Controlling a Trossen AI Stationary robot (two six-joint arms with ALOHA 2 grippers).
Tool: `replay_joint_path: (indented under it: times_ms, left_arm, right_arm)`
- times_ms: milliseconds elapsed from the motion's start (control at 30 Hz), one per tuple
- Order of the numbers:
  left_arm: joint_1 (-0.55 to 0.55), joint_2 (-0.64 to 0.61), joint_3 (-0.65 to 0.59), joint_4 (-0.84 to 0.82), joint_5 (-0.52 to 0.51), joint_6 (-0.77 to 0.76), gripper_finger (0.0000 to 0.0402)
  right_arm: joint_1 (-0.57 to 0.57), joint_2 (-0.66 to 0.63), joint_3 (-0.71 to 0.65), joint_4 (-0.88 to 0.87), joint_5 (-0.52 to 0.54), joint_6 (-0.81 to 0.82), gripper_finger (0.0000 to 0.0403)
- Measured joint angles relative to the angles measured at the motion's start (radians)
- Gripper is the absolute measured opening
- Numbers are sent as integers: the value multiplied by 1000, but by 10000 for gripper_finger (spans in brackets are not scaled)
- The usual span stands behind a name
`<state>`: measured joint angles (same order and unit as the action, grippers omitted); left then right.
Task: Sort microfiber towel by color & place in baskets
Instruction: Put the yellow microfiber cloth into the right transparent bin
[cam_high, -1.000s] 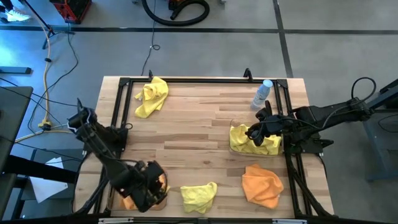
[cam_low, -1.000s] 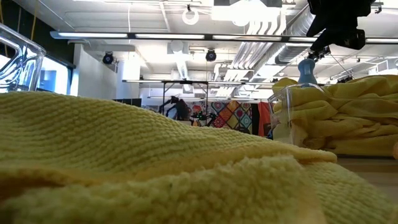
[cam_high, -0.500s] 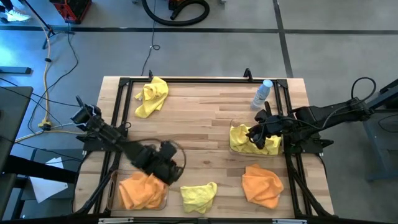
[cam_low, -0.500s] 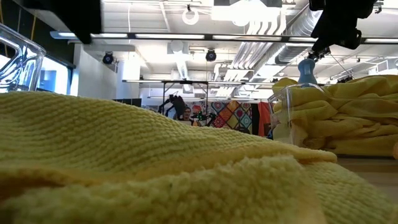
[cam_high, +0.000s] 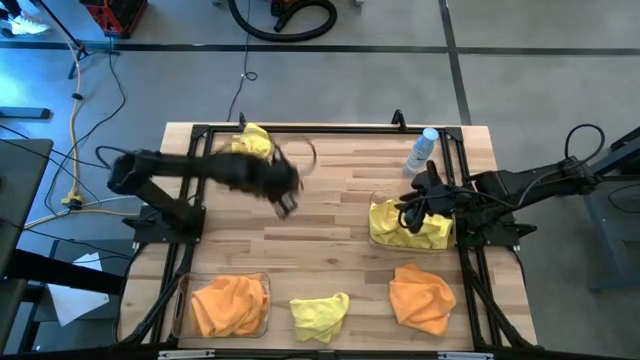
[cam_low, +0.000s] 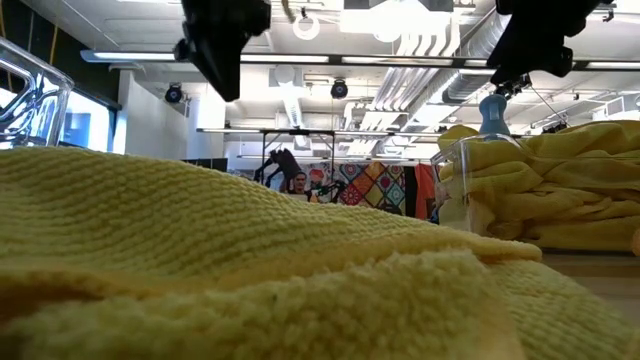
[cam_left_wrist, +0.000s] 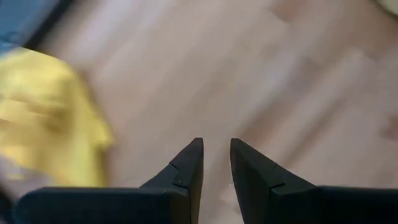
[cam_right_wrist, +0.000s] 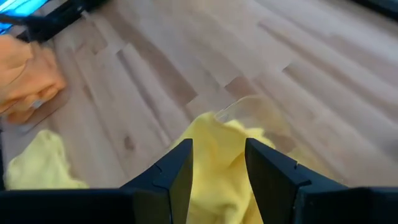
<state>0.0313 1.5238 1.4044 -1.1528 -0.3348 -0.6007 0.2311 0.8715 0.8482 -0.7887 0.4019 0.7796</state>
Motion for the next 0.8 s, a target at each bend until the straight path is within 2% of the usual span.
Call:
replay_joint_path:
  times_ms: [233, 367, 467, 567, 800]
  left_arm:
    - [367, -65, 0, 6, 21, 295, 56]
    - [527, -72, -1, 21, 42, 295, 56]
    - [604, -63, -1, 41, 62, 295, 57]
    - [666, -37, -1, 59, 150, 298, 67]
    - [745, 75, -1, 52, 161, 318, 138]
  right_arm:
    - [-21, 0, 0, 1, 112, 60, 142]
    - [-40, 0, 0, 1, 149, 102, 142]
    - [-55, 0, 0, 1, 152, 110, 142]
    - [-67, 0, 0, 1, 152, 114, 142]
    - [-103, 0, 0, 1, 153, 121, 142]
